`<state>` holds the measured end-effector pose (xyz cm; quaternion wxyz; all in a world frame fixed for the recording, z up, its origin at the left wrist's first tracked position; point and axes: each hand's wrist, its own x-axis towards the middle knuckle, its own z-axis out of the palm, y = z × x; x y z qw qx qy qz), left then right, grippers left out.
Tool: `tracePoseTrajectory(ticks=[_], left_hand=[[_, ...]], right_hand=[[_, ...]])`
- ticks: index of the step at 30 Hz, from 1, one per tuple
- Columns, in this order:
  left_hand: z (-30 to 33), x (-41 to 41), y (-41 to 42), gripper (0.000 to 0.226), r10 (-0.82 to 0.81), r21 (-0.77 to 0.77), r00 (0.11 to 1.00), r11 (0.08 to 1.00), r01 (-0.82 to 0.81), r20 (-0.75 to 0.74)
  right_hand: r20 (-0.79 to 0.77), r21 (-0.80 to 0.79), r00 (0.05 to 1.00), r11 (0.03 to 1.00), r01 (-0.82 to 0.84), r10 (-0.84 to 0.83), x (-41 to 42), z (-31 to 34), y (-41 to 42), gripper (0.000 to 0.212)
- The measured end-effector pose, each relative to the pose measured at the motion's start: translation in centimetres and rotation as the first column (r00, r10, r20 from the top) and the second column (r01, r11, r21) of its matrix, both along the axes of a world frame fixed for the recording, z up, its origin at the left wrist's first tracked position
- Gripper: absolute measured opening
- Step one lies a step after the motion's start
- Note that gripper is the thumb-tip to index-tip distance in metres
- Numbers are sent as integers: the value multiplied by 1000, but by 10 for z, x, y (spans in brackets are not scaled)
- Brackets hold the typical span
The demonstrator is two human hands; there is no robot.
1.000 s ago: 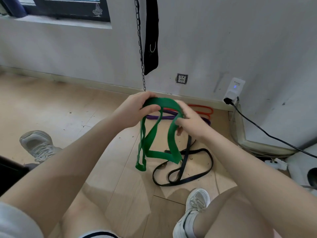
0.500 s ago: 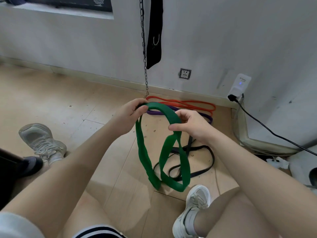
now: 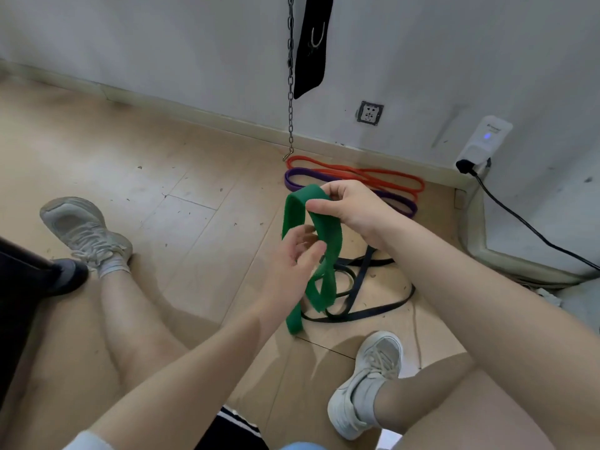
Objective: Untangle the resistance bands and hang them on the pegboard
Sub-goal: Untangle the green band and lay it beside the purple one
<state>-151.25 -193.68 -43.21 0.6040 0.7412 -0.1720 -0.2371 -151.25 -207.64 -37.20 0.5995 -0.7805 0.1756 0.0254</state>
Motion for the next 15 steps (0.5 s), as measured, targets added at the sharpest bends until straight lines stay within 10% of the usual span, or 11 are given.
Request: tracePoseTrajectory(ticks=[15], left_hand=[[-9, 9, -6, 17, 31, -31, 999, 999, -31, 9]], right_hand=[[93, 302, 978, 941, 151, -187, 15, -20, -20, 16]])
